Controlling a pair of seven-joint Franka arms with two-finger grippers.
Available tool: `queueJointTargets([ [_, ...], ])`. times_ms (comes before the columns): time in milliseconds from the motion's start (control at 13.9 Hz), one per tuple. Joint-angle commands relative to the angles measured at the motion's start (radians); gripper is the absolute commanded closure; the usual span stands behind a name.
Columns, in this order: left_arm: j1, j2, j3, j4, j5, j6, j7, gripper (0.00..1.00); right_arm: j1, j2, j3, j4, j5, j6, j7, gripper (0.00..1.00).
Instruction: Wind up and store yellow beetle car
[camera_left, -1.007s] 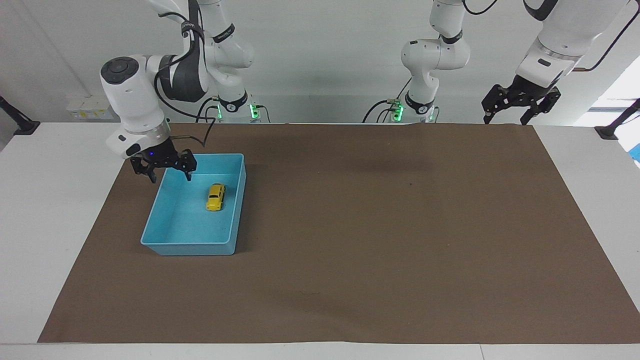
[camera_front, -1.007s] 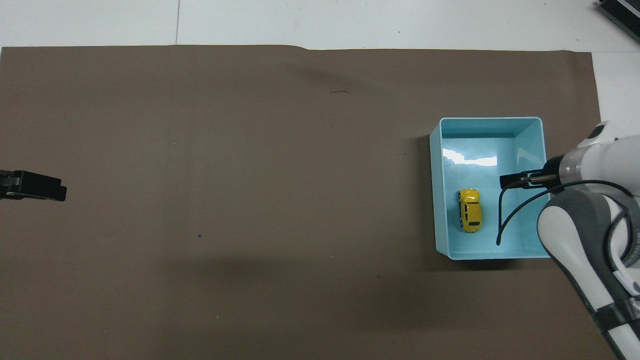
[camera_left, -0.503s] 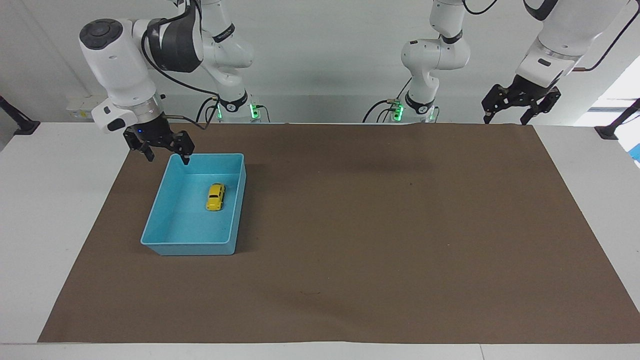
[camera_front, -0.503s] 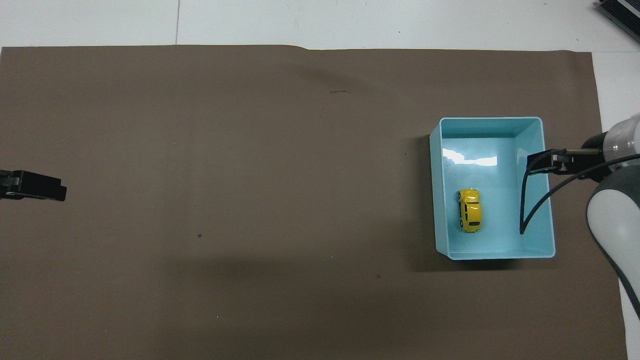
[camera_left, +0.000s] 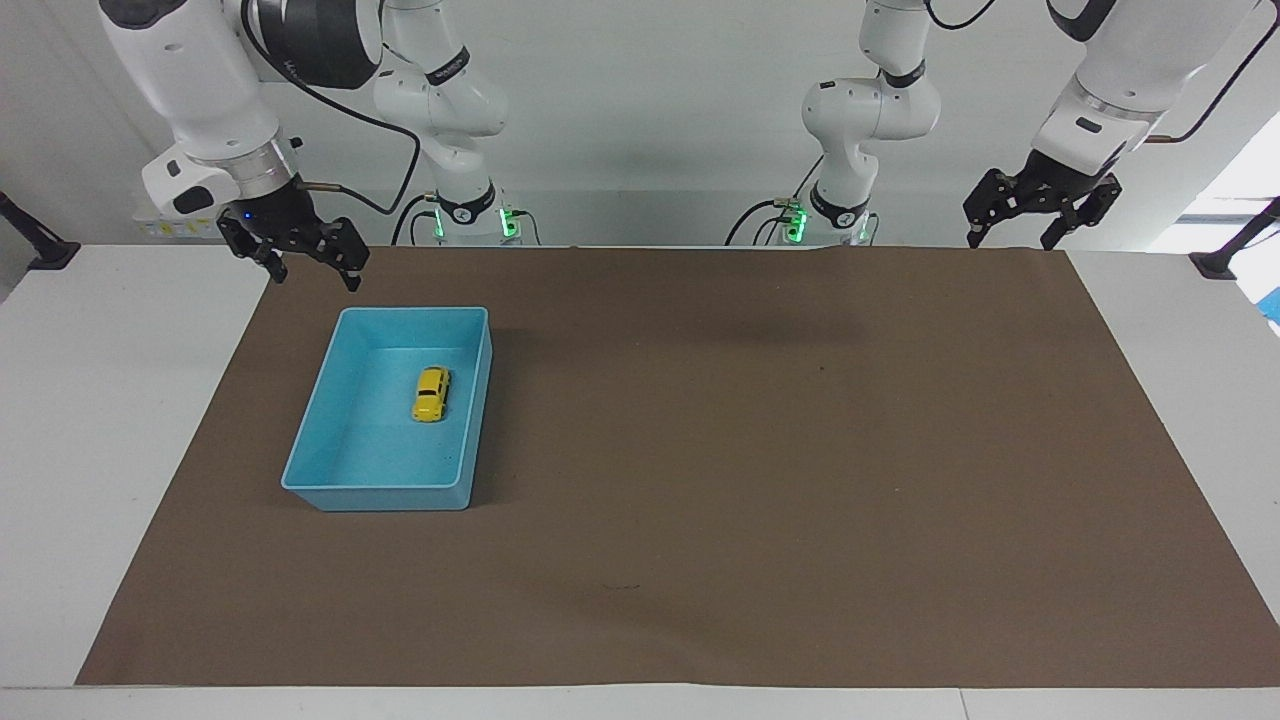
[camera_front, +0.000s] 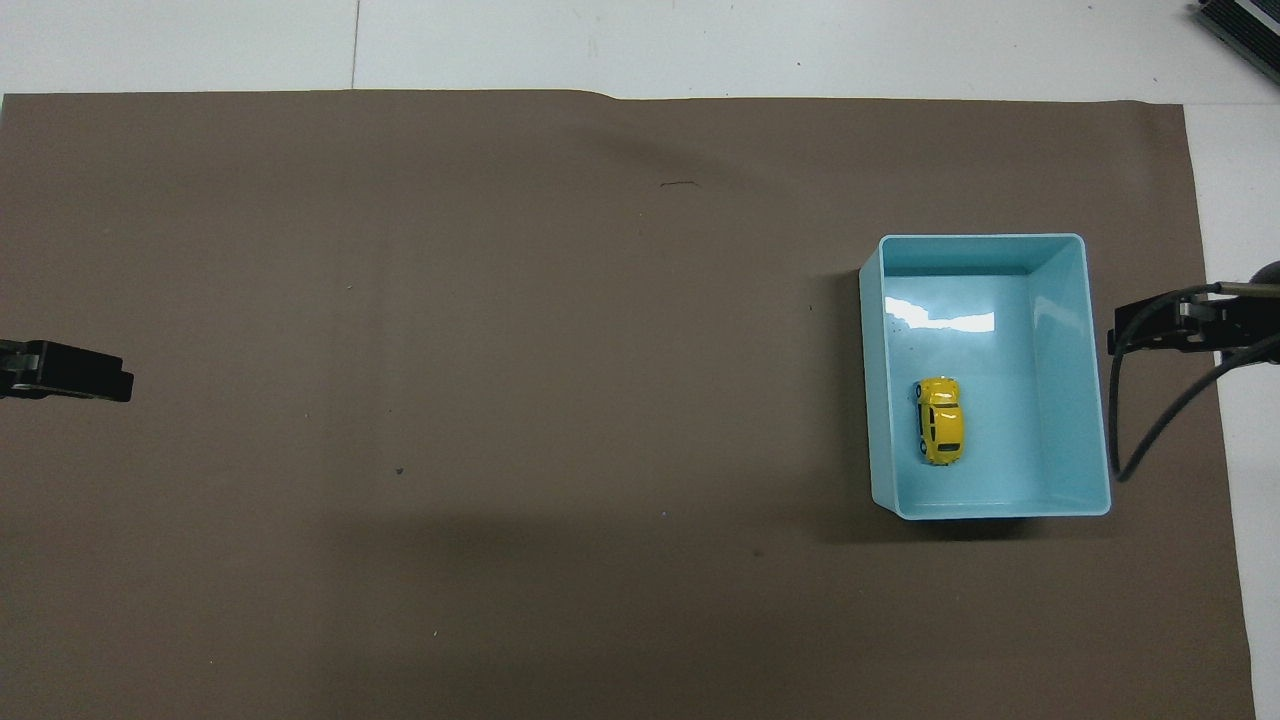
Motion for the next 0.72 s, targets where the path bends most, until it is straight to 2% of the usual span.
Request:
queueJointTargets([
  [0, 0.018, 0.001, -0.009, 0.018, 0.005, -0.024, 0.01, 0.0, -0.014, 0.017, 0.007, 0.03, 0.009, -0.028, 0.013, 0.0],
  [647, 0.018, 0.001, -0.009, 0.018, 0.005, -0.025, 0.01, 0.0, -0.013, 0.019, 0.007, 0.03, 0.001, -0.027, 0.004, 0.0],
])
